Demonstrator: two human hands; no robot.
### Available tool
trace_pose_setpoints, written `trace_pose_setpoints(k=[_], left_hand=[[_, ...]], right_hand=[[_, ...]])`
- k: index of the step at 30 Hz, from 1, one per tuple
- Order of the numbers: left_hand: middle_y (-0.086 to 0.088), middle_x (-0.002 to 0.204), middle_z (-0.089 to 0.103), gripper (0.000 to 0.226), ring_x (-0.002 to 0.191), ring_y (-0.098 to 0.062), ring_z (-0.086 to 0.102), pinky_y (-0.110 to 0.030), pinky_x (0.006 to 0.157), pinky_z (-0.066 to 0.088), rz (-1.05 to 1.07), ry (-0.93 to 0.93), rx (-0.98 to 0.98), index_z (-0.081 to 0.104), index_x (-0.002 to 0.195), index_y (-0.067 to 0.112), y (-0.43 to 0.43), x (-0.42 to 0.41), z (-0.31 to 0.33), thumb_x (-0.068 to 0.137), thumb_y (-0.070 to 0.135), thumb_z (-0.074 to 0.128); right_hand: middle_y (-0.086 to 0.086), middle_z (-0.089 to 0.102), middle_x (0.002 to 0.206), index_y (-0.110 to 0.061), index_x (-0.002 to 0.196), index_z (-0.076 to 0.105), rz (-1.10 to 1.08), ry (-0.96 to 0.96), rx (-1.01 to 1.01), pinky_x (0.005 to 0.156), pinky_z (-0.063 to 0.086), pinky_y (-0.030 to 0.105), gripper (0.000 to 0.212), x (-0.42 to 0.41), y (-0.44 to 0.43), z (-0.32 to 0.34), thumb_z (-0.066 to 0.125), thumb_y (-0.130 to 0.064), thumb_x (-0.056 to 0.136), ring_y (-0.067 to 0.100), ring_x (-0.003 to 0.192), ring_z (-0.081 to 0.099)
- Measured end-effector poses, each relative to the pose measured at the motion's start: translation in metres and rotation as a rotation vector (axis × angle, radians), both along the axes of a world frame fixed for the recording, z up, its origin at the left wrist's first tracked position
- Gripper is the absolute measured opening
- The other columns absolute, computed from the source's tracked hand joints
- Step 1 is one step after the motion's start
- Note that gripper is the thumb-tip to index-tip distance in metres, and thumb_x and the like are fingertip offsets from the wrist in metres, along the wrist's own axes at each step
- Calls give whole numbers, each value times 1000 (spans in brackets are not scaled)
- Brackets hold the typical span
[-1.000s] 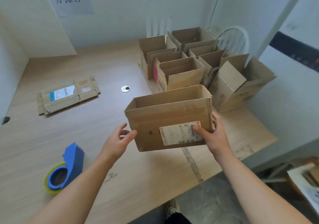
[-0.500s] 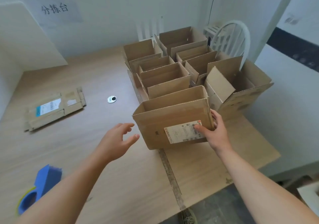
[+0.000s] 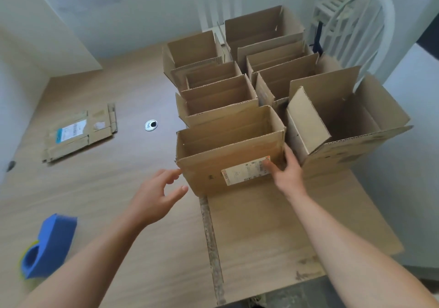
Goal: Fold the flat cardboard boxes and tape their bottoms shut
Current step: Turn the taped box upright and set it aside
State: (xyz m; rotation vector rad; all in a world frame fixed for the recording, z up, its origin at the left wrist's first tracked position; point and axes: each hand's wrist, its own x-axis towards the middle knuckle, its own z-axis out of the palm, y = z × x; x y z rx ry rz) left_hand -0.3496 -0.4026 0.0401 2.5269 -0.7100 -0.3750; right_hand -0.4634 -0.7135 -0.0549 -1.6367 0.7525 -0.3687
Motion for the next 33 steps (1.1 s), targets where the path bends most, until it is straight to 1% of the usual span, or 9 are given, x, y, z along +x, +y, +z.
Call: trace_pose_setpoints(k=[3,7,13,15,19,23,26,28,33], left_hand=[[13,125,53,37,113,-8,54,-29,93,42,3,-13,7,62,123,25,-9,1,-4,89,40,68],[8,137,47,42,128,-9,44,-35,106,41,5,-10,-19,61,126,23,-19,-2,-6,89,39,69],[9,133,48,38,123,-8,45,-35,104,43,0,7,-43,62,124,22,-21,-10,-14,90,36,68],[10,135,47,38,124,-8,45,-34,104,42,-1,6,-30,61,126,23,-19,-11,-17,90,36,67],[10,137,47,38,121,-9,47,-31,101,42,-5,17,6,60,129,26,-13,-9,-19,93,33,64],[9,128,55,24,110,-8,52,-27,90,39,55,-52,36,66,116,27,-6,-2,-15,93,33,63],[7,126,58,22,105,-17,58,-33,84,43,143,-141,84,67,111,26,-1,7,-4,93,36,61],[7,127,58,24,108,-20,59,-36,86,46,156,-188,133,66,113,26,4,15,6,93,37,59],[6,129,57,32,116,-19,54,-39,92,46,149,-226,205,60,124,30,30,42,29,94,39,56]], right_hand=[[-1,59,135,-32,142,46,-74,83,48,110,41,42,64,6,3,-5,75,-38,86,21,127,54],[3,58,137,-27,143,46,-80,146,40,110,41,44,62,13,5,0,72,-37,88,24,129,52],[4,36,157,-27,158,18,-61,330,-77,116,30,42,77,3,10,31,55,-52,95,28,144,33],[7,38,155,-21,156,24,-65,337,-121,112,32,41,73,-7,14,41,54,-50,96,27,142,35],[8,56,129,-12,132,54,70,381,-436,90,41,36,46,-23,24,63,48,-44,99,28,119,52],[0,60,121,-21,125,59,479,322,-854,91,41,39,38,-16,47,89,44,-45,100,25,112,54],[0,61,112,-20,116,62,576,256,-997,85,41,39,35,3,66,112,42,-45,101,26,103,55],[1,61,106,-19,111,62,583,214,-1066,81,41,40,34,18,78,126,42,-44,101,27,97,56],[4,62,108,-20,118,59,643,122,-1173,77,39,40,34,65,121,152,42,-43,100,31,97,57]])
